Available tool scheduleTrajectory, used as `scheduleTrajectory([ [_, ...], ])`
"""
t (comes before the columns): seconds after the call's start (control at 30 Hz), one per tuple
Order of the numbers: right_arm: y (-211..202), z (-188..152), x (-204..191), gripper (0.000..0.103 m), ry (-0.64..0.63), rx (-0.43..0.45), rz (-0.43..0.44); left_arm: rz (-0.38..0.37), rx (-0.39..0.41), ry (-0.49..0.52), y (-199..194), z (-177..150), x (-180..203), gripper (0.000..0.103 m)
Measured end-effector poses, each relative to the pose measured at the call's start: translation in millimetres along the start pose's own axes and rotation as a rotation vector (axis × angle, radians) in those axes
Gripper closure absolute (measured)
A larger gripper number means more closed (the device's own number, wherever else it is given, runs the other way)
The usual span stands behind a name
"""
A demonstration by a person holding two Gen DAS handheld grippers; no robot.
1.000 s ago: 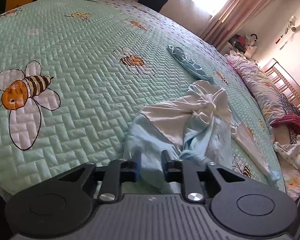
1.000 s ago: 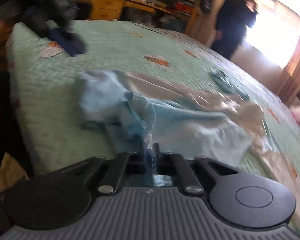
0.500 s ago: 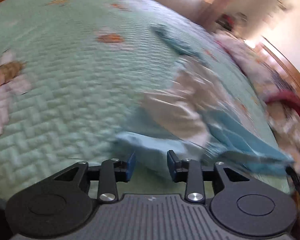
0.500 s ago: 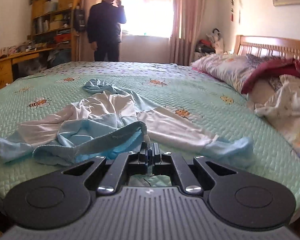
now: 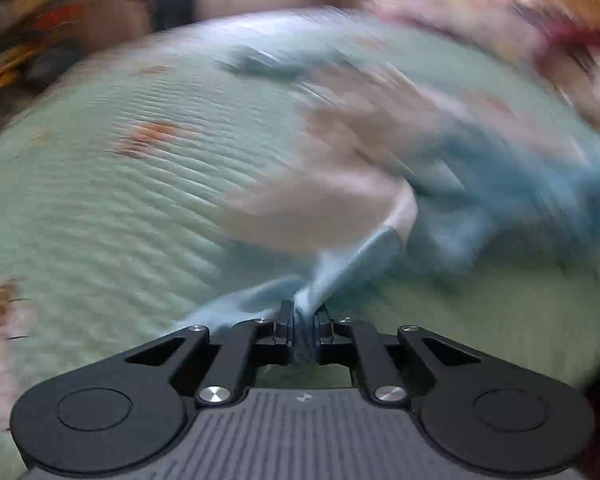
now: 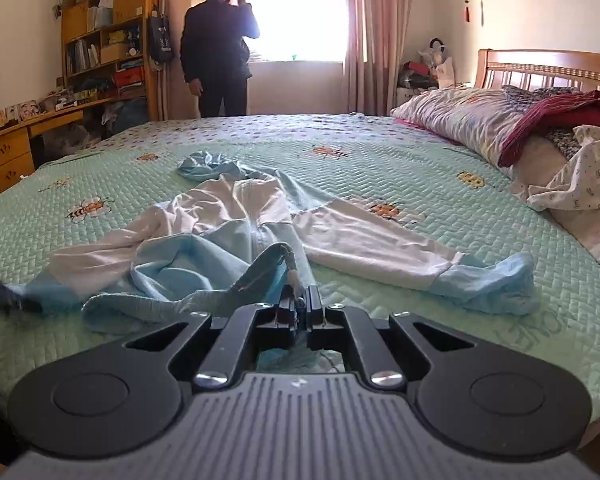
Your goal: Fold clothes
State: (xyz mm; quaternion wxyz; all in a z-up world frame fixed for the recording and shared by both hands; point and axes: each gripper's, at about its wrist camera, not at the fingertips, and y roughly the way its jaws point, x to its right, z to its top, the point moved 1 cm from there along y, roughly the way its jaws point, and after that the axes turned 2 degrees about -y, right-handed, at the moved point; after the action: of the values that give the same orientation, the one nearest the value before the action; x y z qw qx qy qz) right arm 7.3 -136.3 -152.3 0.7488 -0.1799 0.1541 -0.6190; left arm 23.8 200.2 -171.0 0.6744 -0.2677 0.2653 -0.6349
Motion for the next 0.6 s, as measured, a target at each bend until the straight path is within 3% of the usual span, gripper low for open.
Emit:
scheduleTrajectory([
  [0.07, 2, 0, -11, 0.094, -0.011, -0.004, 0.050, 0.117, 0.133, -0.099, -34, 20, -40, 0.094],
  [0.17, 0, 4, -39, 0.092, -0.053, -0.005, 0.217, 0.320, 0.309, -0.261, -91, 44, -114, 0.094],
  [0.27, -3, 9, -68, 0.092, -0.090, -0.021, 0.429, 0.507, 0.372, -0.429, -124, 48, -191, 0.094],
  [0.33, -5, 11, -81, 0.092, -0.091, -0.035, 0.541, 0.601, 0.368, -0.523, -131, 38, -231, 0.093],
  [0.4, -4, 12, -90, 0.092, -0.101, -0.052, 0.578, 0.592, 0.294, -0.574, -122, 25, -260, 0.091],
  [0.47, 0, 9, -93, 0.089, -0.129, -0.105, 0.587, 0.510, 0.201, -0.645, -107, 5, -280, 0.088],
  [0.6, 5, 5, -78, 0.081, -0.046, -0.250, 0.686, 0.487, 0.118, -0.744, -91, -33, -282, 0.087],
])
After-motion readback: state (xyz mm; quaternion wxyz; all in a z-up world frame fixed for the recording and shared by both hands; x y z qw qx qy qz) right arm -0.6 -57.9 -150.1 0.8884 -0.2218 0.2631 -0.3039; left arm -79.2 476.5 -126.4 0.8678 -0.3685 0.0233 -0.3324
